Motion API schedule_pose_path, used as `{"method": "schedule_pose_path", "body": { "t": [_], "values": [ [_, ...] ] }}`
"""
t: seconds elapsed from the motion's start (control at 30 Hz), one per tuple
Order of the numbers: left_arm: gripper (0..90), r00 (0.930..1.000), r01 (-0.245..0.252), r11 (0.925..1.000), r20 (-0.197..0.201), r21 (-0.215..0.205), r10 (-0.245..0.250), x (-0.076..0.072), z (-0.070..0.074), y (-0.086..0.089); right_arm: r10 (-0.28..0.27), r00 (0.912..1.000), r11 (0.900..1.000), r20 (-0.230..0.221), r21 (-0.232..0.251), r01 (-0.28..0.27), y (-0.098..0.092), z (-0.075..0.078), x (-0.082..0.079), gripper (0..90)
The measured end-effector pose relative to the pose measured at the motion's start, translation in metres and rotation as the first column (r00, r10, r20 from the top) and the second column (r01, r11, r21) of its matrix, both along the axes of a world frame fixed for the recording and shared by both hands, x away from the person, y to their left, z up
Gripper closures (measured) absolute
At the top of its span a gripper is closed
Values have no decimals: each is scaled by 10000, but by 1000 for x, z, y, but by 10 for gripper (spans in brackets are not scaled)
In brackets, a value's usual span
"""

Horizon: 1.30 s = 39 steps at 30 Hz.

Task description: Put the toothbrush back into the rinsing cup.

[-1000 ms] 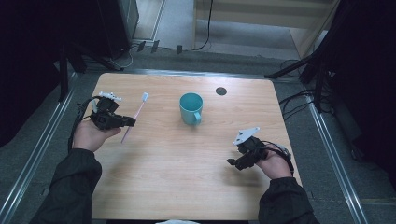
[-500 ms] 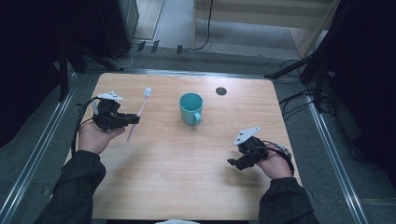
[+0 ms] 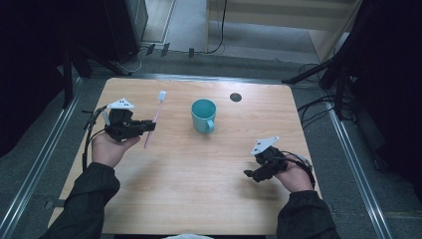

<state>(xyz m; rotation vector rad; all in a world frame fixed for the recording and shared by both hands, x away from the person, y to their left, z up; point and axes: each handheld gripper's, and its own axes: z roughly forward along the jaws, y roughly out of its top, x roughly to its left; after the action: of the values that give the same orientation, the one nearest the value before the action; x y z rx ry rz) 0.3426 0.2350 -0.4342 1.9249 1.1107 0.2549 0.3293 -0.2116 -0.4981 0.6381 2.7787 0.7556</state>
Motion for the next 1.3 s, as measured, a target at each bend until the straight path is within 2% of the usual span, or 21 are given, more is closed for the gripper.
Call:
{"method": "schedule_pose_path", "body": {
  "t": [0.23, 0.33, 0.6, 0.83, 1.3],
  "values": [
    [790, 9992, -180, 9996, 360, -197, 187, 2, 4, -6, 10, 10000, 10000, -22, 52, -10, -1, 0, 0, 236],
    [790, 9992, -120, 9999, 375, -53, 122, 4, 5, -9, 10, 10000, 9999, -53, 140, -9, 0, 0, -1, 237],
    [790, 9987, -250, 9990, 440, -379, 266, 12, 10, -16, -29, 10000, 9998, -91, 185, 30, -1, 0, 0, 236],
    [790, 9987, -133, 9992, 481, -373, 151, 19, 14, -26, -7, 10000, 9998, -52, 192, 8, -1, 1, -1, 237],
    [790, 9982, 2, 10000, 597, -76, 2, 37, 25, -43, -7, 10000, 9997, -44, 233, 8, -1, 1, -1, 236]
  ]
}}
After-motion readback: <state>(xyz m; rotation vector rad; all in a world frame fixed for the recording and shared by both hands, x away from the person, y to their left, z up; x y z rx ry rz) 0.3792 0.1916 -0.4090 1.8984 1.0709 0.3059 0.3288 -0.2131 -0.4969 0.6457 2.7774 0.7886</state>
